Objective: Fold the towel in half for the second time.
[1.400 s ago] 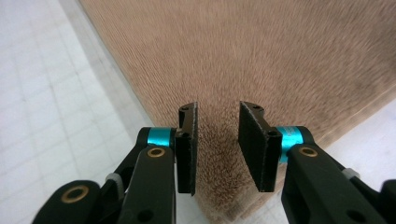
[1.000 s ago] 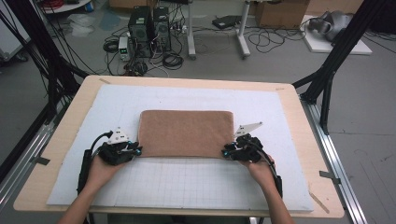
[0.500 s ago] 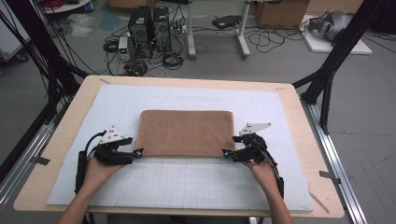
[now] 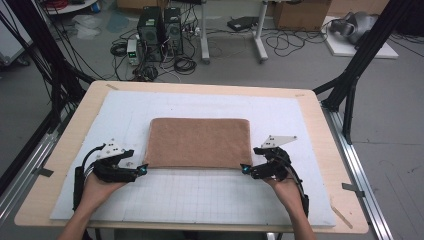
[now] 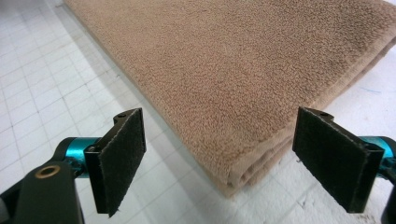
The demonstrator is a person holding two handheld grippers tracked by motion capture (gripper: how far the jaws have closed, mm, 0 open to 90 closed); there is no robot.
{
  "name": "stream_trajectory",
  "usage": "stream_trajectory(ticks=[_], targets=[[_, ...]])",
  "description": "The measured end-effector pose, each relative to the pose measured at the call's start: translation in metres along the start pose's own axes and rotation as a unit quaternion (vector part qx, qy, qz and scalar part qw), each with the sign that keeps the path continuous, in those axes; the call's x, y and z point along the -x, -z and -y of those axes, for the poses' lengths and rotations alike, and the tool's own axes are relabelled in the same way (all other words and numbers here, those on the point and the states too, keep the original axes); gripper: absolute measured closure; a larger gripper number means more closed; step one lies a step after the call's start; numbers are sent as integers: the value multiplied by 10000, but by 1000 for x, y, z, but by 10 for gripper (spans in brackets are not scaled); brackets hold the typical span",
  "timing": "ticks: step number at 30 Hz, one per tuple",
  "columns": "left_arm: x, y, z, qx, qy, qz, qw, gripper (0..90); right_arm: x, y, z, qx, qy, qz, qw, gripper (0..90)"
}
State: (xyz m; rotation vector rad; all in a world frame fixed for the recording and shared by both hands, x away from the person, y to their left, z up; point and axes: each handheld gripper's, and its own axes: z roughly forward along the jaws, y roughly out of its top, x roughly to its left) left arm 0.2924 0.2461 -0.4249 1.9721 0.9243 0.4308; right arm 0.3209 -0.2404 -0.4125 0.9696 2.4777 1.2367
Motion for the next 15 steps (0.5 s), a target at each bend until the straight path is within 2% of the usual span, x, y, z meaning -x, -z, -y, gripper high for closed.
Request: stream_trajectory(ticks=[11, 15], targets=[[7, 12, 6, 95, 11, 103, 9999, 201, -6, 19, 11, 154, -33, 44, 9999, 121], [8, 14, 8, 74, -18, 54, 10000, 200, -7, 25, 16, 188, -61, 50, 9998, 120]])
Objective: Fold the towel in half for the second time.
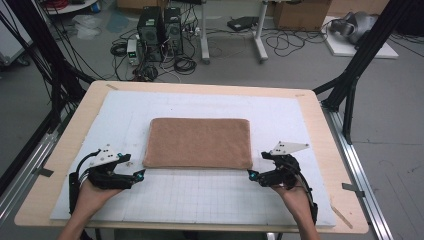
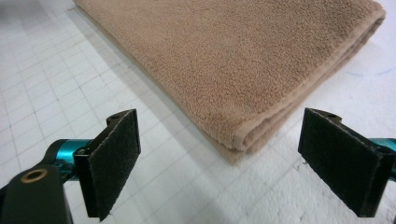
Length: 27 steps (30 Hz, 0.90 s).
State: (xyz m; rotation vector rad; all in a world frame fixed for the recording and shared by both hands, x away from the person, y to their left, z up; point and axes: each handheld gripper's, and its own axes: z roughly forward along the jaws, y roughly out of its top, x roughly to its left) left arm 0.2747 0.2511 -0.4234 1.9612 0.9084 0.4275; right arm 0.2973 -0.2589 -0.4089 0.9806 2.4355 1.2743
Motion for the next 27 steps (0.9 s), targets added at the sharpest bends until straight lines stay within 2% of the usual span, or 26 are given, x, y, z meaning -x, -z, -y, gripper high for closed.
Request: stream_trajectory(ticks=[9, 18, 27], targets=[[0, 6, 7, 62, 92, 16, 9999, 197, 2, 11, 13, 112, -106, 131, 9998, 120], [1, 14, 14, 102, 98, -31, 9999, 197, 4, 16, 32, 97, -292, 165, 9994, 119], [7, 18, 20, 122, 66, -64, 9999, 197, 0, 28, 41, 222, -301, 225, 9990, 119]])
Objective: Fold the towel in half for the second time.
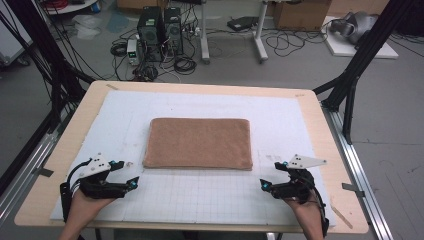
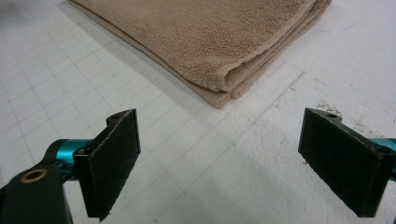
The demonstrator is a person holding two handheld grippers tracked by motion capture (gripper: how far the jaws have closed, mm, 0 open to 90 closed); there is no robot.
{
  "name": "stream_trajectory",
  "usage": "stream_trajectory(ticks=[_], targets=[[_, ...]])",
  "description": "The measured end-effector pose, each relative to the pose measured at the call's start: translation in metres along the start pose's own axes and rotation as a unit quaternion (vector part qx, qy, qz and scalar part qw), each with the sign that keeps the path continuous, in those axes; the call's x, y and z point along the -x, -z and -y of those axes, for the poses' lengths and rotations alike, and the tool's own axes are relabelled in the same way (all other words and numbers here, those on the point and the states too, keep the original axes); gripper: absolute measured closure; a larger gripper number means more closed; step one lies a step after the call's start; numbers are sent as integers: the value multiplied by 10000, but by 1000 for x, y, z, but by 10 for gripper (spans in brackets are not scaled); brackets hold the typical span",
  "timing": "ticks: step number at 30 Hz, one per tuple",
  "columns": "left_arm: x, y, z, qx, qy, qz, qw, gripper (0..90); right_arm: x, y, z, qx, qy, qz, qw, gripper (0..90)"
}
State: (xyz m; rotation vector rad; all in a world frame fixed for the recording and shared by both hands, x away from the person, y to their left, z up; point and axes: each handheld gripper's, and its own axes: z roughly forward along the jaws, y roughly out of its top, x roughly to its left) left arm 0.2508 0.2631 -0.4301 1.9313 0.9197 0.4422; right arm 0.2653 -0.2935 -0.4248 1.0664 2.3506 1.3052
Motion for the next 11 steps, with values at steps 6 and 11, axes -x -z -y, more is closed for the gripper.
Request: stream_trajectory(ticks=[6, 11], targets=[[8, 1, 3, 23, -38, 30, 10000, 197, -4, 6, 6, 52, -2, 91, 9999, 119], [11, 1, 5, 41, -49, 6, 10000, 196, -8, 6, 9, 56, 52, 111, 9999, 119]])
